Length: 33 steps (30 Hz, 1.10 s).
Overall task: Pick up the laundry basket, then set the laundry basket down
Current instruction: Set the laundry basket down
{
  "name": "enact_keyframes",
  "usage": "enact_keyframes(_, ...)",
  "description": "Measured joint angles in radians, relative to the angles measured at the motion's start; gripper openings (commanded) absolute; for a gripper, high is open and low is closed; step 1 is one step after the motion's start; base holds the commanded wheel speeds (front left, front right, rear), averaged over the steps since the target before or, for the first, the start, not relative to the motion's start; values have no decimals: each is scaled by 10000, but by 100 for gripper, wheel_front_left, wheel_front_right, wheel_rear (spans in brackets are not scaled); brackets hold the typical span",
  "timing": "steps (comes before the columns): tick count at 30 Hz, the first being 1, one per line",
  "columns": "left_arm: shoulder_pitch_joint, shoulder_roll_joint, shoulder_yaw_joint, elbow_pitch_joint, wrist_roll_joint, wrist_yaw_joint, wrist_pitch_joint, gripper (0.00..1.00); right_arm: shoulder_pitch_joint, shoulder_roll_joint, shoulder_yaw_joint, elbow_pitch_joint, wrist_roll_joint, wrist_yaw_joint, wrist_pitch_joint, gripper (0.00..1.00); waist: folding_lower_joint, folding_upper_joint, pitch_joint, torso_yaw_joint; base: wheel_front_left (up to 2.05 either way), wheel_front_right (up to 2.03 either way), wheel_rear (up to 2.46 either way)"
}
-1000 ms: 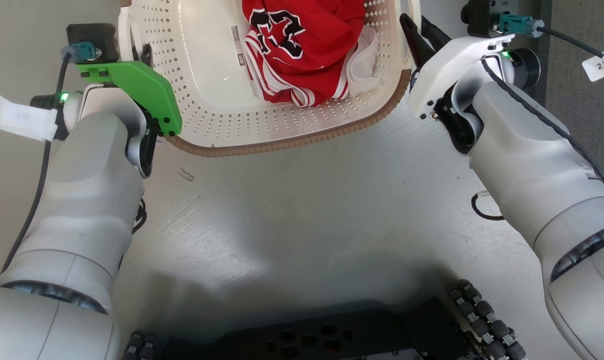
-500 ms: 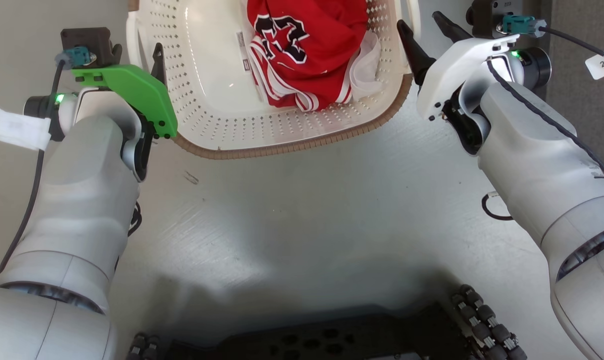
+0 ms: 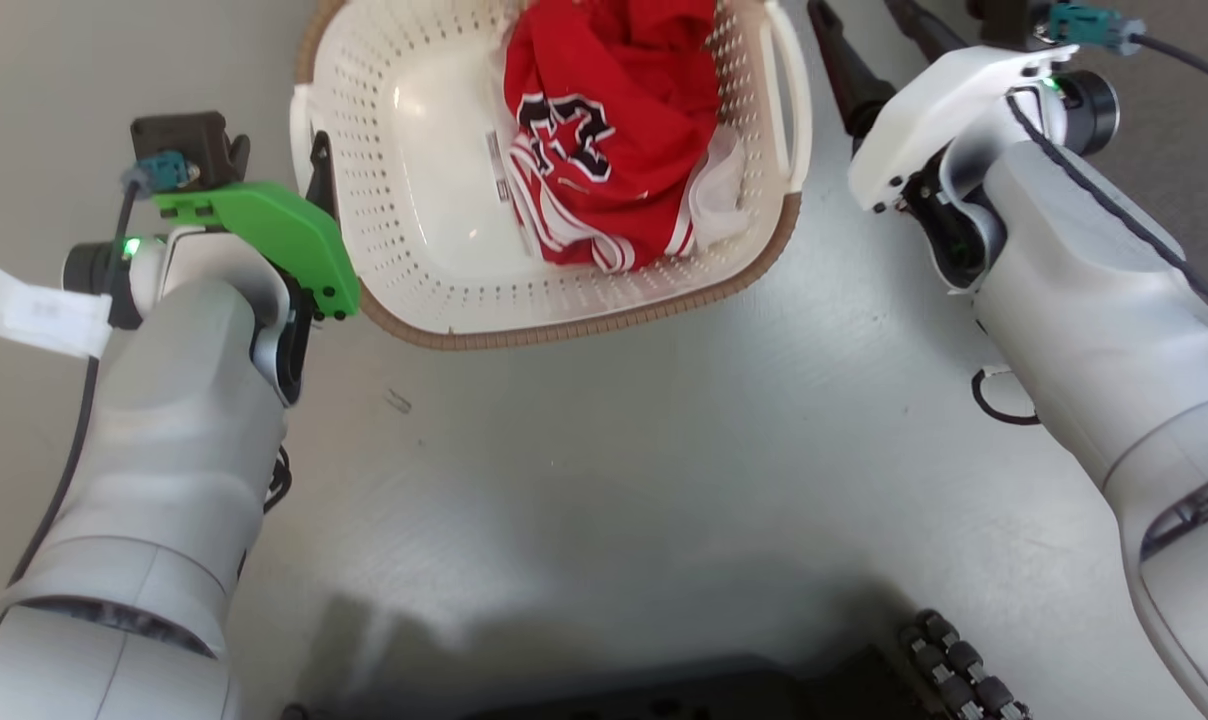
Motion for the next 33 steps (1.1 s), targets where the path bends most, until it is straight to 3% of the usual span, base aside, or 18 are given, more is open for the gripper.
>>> enact_keyframes(8, 500, 0, 63, -368, 13, 69, -46, 100, 741, -274, -579, -867, -431, -17, -2, 100, 0, 0, -908, -1, 0, 0, 0)
enact_keyframes(25, 2351, 313, 1018, -3513, 951, 1053, -44, 100, 2915, -449, -2211, -3206, -1699, -723, -2, 100, 0, 0, -3176, 39, 0, 0, 0)
enact_keyframes(33, 3427, 397, 1605, -4982, 1406, 1289, -44, 100, 3831, -454, -2943, -4291, -2291, -984, -2, 100, 0, 0, -4136, 9, 0, 0, 0)
